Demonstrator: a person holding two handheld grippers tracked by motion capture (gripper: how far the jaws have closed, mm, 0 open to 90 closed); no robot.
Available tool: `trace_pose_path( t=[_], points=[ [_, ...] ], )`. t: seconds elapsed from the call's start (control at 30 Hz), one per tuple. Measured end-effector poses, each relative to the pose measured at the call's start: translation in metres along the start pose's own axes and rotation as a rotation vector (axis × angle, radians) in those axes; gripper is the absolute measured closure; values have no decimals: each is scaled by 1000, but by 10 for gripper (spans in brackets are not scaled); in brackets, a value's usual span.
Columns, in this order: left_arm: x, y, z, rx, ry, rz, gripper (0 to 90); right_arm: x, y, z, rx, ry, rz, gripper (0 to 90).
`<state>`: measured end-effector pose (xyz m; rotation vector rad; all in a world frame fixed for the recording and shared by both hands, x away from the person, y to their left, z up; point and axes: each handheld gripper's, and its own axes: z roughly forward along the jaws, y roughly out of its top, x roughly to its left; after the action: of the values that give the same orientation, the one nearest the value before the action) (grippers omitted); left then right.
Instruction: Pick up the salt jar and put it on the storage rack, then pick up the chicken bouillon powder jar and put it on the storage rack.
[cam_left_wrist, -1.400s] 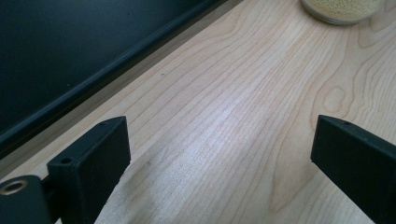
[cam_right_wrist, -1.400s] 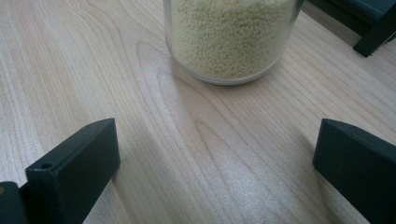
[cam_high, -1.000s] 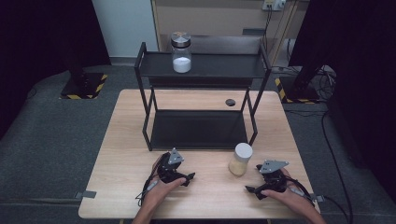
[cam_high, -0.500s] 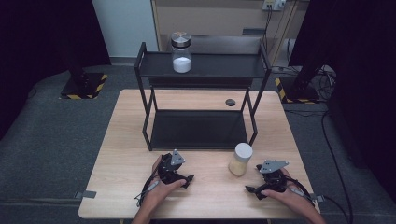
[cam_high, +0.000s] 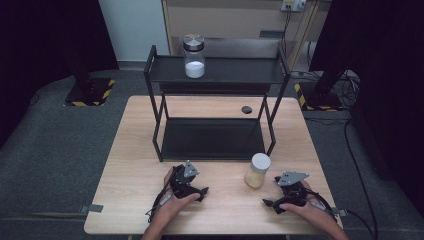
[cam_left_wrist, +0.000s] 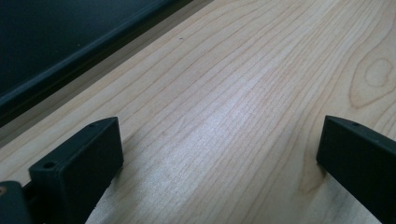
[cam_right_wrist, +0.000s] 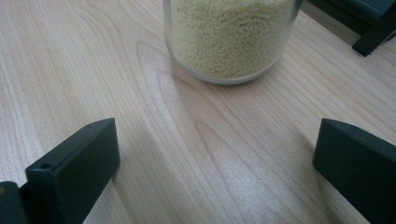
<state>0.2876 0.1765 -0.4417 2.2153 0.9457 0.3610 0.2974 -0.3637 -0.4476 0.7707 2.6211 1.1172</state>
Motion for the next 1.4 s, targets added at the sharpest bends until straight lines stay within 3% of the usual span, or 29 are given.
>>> trace_pose_path(
  t=[1.13,1.4],
  points=[
    [-1,6,7,0,-17,16,0,6,-3,-5,3,-15,19,34],
    [1,7,7,0,-20,20,0,2,-5,-8,-27,-16,53,53]
  ],
)
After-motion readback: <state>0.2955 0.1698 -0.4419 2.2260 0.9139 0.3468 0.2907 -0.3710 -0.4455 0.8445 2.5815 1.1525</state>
